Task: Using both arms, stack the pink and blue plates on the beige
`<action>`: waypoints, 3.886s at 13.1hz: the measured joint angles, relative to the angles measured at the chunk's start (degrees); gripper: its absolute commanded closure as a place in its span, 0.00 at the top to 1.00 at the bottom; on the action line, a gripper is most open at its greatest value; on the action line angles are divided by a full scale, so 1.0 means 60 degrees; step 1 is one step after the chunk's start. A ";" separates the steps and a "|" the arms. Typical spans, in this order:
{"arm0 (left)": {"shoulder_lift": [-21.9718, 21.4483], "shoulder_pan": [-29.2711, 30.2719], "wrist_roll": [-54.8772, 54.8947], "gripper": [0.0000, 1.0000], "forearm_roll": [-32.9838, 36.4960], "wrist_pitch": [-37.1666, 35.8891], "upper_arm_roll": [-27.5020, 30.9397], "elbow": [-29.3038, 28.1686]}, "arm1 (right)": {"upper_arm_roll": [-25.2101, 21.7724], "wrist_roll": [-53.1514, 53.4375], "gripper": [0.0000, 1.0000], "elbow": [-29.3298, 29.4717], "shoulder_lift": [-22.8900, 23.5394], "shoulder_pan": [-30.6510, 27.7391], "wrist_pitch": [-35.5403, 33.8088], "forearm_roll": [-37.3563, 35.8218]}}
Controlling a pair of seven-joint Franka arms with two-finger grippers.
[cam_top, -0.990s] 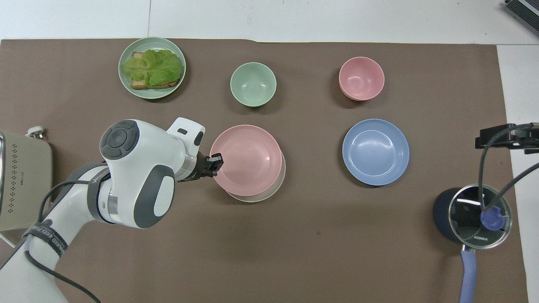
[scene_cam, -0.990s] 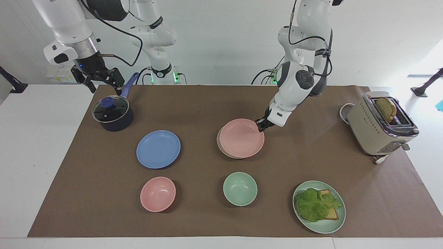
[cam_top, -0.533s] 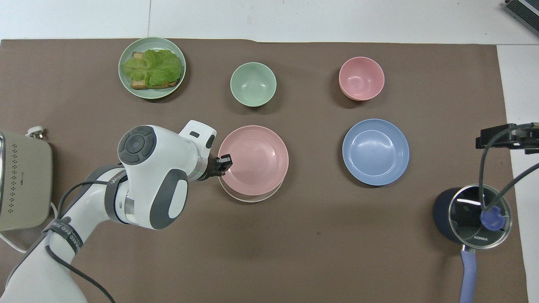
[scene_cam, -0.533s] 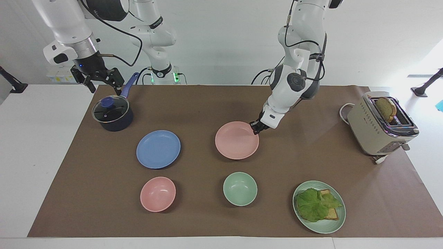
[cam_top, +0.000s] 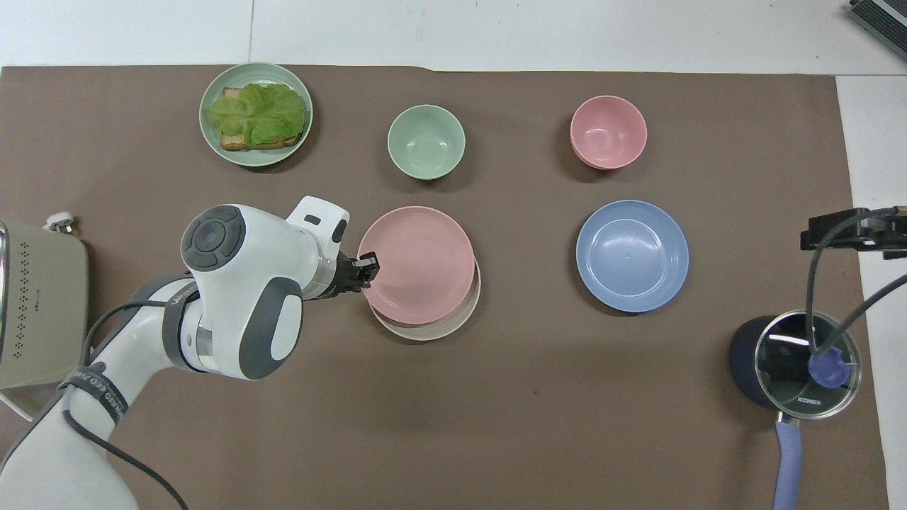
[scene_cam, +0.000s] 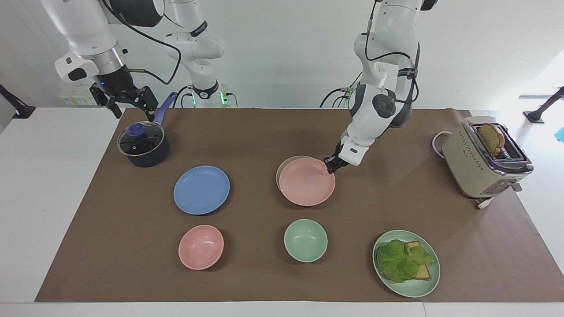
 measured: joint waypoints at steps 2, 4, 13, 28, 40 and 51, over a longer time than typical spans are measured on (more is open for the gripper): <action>0.0000 0.0000 0.0000 1.00 -0.0001 0.0000 -0.0002 0.0000 | 0.0000 0.0000 1.00 0.0000 0.0000 0.0000 0.0000 0.0000; -0.0001 0.0009 0.0004 1.00 0.0000 -0.0081 0.0005 0.0020 | 0.0000 0.0000 1.00 0.0000 -0.0001 0.0000 0.0000 0.0000; -0.0848 0.3313 0.3219 1.00 0.2213 -0.5664 0.0242 0.3792 | 0.0000 0.0000 1.00 0.0000 -0.0001 0.0000 0.0000 0.0000; -0.2150 0.4109 0.5069 1.00 0.2864 -0.6734 0.0170 0.4834 | 0.0011 0.0000 1.00 -0.0549 0.0048 0.0014 0.1125 0.0008; -0.2150 0.4109 0.5070 1.00 0.2866 -0.6735 0.0164 0.4833 | 0.0050 -0.1772 1.00 -0.2977 0.3075 0.0377 0.6121 0.1031; -0.2150 0.4109 0.5070 1.00 0.2866 -0.6735 0.0164 0.4833 | -0.0009 -0.3003 0.00 -0.3332 0.3657 0.0171 0.6425 0.1539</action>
